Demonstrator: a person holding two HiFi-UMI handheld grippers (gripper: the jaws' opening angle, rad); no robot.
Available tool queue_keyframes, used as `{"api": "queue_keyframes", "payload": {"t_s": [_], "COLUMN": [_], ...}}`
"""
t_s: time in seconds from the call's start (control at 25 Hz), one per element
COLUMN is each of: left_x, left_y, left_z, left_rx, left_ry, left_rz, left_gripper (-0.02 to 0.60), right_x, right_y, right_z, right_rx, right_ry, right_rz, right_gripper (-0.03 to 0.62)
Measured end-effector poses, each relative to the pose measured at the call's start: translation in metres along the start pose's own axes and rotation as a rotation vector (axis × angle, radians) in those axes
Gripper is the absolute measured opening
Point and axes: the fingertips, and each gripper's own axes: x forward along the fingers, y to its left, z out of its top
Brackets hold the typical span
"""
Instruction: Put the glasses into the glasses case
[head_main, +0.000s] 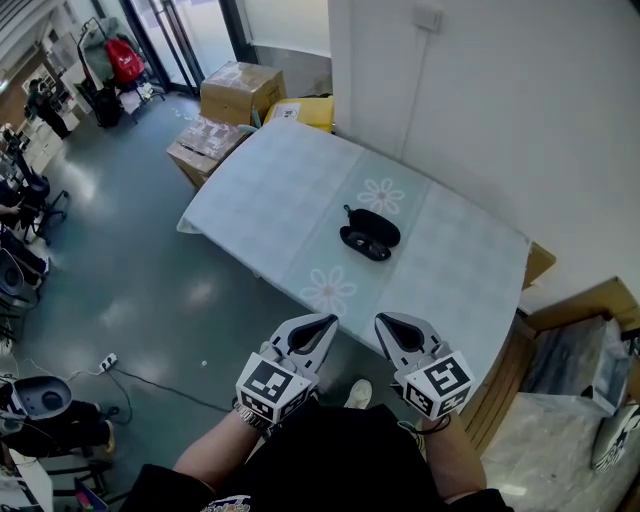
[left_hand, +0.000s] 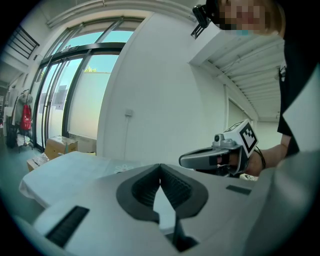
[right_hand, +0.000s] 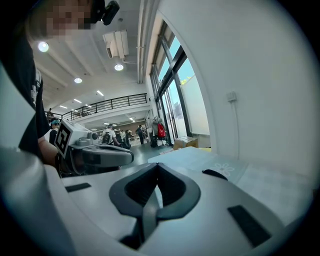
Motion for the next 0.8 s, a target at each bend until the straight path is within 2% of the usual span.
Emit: {"api": "queue_keyframes", "payload": {"t_s": [0.8], "left_x": [-0.011], "left_y": [0.004], "left_z": [0.001], "left_rx": [-0.003], "left_ry": [-0.006], "left_rz": [0.028], "left_gripper": [0.028], "right_x": [0.007], "right_y": [0.011], "right_z": [-0.001], "right_rx": [-0.002], "right_ry": [0.011], "right_rz": [0.034], "right_gripper": [0.023]}}
